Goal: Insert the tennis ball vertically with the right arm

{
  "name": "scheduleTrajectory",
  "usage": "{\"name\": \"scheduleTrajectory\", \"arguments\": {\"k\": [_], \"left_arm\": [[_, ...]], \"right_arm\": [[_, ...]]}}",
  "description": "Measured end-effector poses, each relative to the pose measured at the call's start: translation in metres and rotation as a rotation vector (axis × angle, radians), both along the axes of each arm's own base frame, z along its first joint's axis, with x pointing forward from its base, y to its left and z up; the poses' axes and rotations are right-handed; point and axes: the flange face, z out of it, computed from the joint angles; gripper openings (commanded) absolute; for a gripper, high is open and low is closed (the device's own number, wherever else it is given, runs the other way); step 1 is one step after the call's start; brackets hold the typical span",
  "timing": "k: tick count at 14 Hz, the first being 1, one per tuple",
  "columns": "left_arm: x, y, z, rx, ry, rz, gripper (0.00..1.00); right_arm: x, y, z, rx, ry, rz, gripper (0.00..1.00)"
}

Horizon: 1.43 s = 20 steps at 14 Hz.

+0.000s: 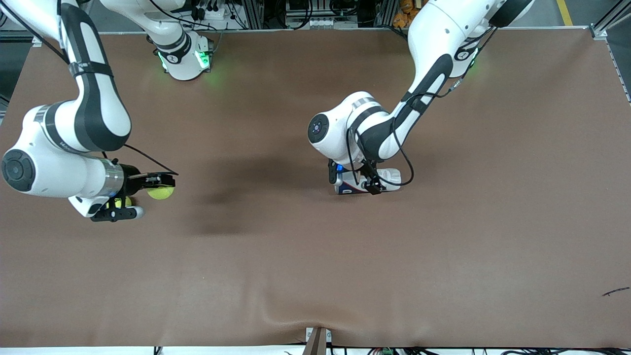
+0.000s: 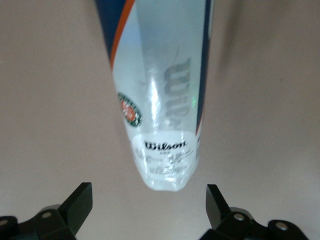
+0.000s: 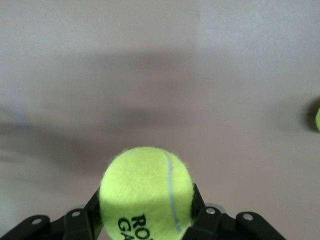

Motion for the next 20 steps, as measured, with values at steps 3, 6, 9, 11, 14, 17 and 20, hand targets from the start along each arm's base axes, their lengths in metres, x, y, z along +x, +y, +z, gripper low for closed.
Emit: {"name": "scheduleTrajectory", "arguments": {"k": [3,6,9,11,14,17,20], "left_arm": [[-0.009,-0.009,-0.015,0.006,0.017,-0.020,1.00],[-0.015,-0.011,-0.032,0.023,0.029,-0.038,1.00],[-0.018,-0.013,-0.046,0.033,0.035,-0.053,1.00],[-0.017,-0.013,-0.049,0.034,0.035,-0.052,1.00],[-0.014,-0.009,-0.052,0.041,0.035,-0.045,1.00],[-0.009,-0.003,-0.057,0.047,0.029,-0.032,1.00],[-0.010,-0.003,-0.064,0.048,0.016,-0.004,1.00]], "right_arm": [[-0.005,0.009,0.005,-0.018,0.030,-0.058,0.21],[-0.007,0.015,0.007,-0.014,0.048,-0.122,0.21],[-0.007,0.018,0.012,-0.007,0.051,-0.155,0.21],[-0.008,0.018,0.013,-0.008,0.054,-0.171,0.21],[-0.008,0.019,0.013,-0.002,0.056,-0.179,0.21],[-0.008,0.020,0.013,-0.005,0.060,-0.196,0.21],[-0.010,0.027,0.016,-0.007,0.062,-0.204,0.21]]}}
